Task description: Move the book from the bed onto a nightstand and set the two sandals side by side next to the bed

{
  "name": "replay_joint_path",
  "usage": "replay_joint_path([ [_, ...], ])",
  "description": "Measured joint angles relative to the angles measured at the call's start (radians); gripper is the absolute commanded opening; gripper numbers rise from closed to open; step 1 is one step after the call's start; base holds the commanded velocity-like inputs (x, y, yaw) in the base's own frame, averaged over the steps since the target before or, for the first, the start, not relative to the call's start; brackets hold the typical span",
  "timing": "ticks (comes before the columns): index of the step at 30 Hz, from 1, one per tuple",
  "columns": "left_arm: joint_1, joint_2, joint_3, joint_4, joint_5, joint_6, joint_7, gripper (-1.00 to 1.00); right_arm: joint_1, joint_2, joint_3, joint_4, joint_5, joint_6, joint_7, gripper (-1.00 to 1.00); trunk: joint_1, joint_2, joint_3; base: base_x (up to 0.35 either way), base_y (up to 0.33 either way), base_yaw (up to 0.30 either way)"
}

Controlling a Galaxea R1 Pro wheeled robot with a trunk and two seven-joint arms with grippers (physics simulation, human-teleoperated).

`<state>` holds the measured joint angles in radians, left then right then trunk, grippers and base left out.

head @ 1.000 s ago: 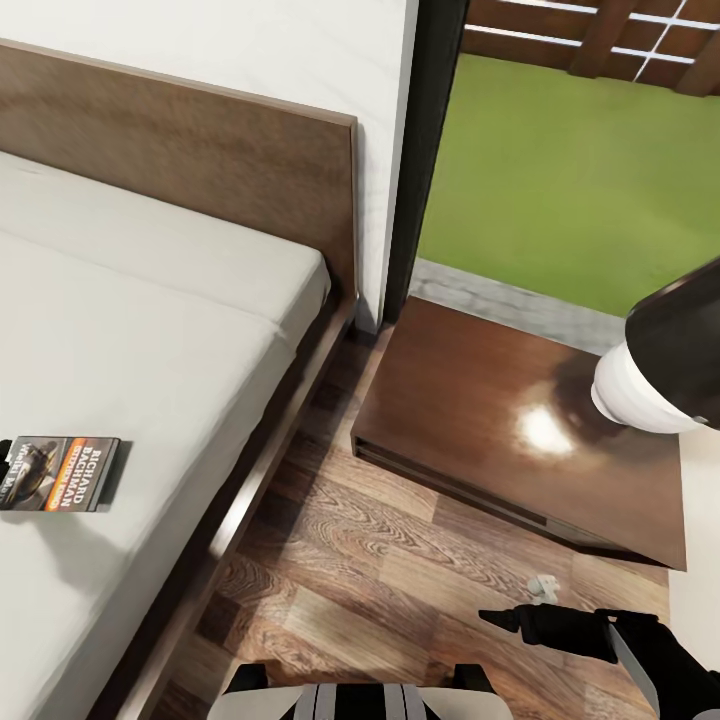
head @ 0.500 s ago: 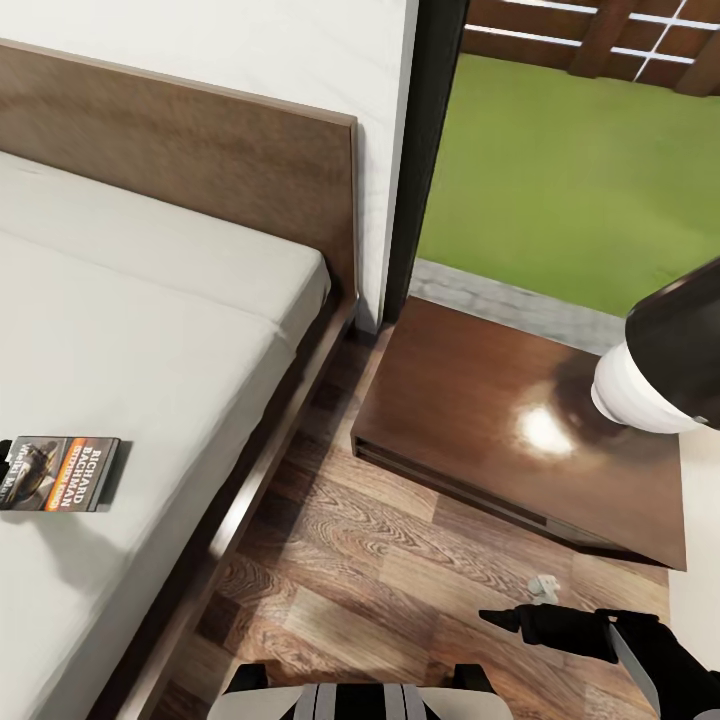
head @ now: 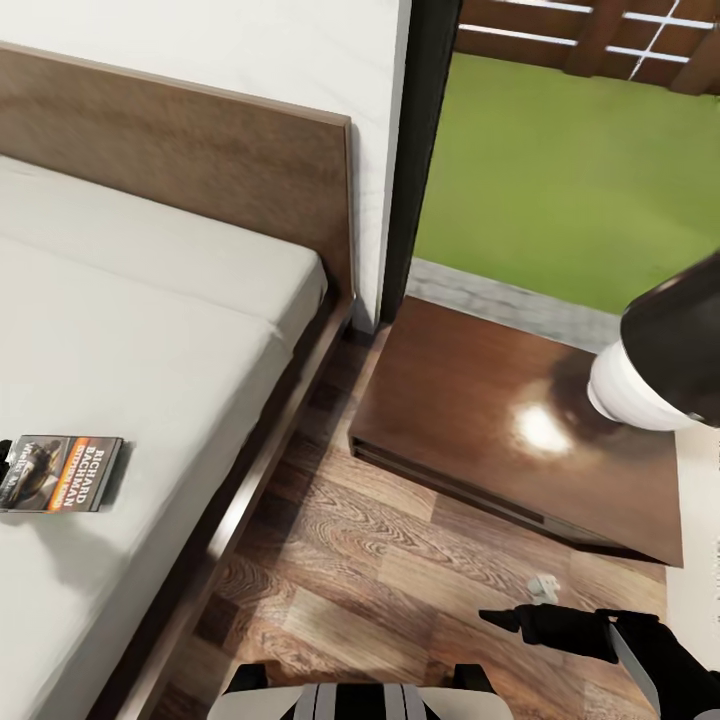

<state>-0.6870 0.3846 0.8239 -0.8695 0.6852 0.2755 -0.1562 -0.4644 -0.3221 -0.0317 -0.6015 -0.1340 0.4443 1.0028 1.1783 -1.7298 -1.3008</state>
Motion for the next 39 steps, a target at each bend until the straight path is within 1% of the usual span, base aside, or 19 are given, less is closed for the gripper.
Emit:
replay_joint_path([
  [6, 0.0, 0.0, 0.0, 0.0, 0.002, 0.0, 0.001, 1.0, -0.001, 0.0, 0.0, 0.0, -0.001, 0.0, 0.0, 1.0, 0.0, 0.0, 0.0, 0.0, 0.0, -0.069],
  [32, 0.001, 0.0, -0.001, -0.001, 0.005, 0.001, 0.0, 1.0, 0.0, 0.0, 0.0, 0.0, -0.001, 0.0, 0.0, 1.0, 0.0, 0.0, 0.0, 0.0, 0.0, -0.001],
  [37, 0.001, 0.0, -0.002, 0.026, 0.013, 0.004, -0.002, 1.0, 0.0, 0.0, 0.0, 0.0, -0.001, 0.0, 0.0, 1.0, -0.019, 0.035, 0.016, 0.0, 0.0, 0.0],
  [39, 0.001, 0.0, -0.001, 0.027, 0.011, 0.003, -0.001, 1.0, 0.0, 0.0, 0.0, 0.0, -0.001, 0.0, 0.0, 1.0, -0.019, 0.035, 0.016, 0.0, 0.0, 0.0],
])
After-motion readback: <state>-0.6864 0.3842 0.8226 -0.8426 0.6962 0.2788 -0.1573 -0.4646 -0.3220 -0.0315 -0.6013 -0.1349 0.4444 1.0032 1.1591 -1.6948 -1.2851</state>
